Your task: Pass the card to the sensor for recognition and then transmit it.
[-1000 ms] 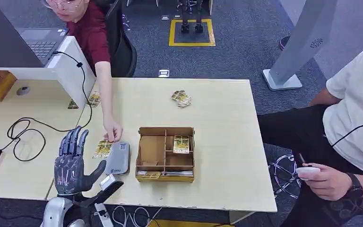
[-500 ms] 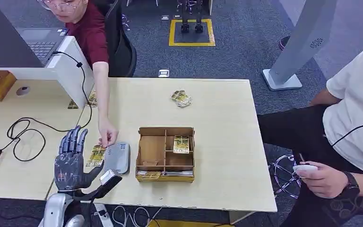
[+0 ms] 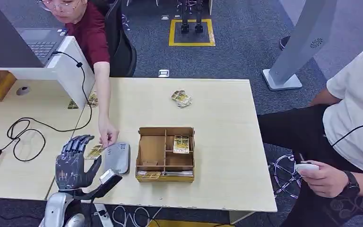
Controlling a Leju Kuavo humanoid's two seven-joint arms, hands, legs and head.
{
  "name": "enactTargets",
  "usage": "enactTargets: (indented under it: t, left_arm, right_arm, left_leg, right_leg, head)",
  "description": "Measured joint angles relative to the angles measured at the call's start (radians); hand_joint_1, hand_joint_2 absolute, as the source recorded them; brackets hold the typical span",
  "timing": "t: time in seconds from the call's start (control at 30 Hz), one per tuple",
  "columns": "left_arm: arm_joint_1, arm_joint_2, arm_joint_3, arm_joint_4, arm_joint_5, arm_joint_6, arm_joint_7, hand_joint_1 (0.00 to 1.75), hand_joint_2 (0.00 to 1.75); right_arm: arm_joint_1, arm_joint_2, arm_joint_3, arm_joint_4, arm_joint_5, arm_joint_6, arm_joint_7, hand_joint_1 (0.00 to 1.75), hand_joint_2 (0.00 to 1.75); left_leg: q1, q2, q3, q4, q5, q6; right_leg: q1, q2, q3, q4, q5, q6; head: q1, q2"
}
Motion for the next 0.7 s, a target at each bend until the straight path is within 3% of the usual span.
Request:
enactTargets:
  t: [0.7]
  left_arm:
    - [0.0,0.0,0.0,0.0,0.003,0.0,-0.001,1.75,1.75]
  right_arm:
    - [0.0,-0.001,0.002,0.0,0.0,0.0,0.0,0.0,0.0]
  left_leg:
    - [0.0,0.0,0.0,0.0,0.0,0.0]
  right_leg:
    - [0.0,0.0,0.0,0.0,0.0,0.0]
  head:
    - [0.0,0.0]
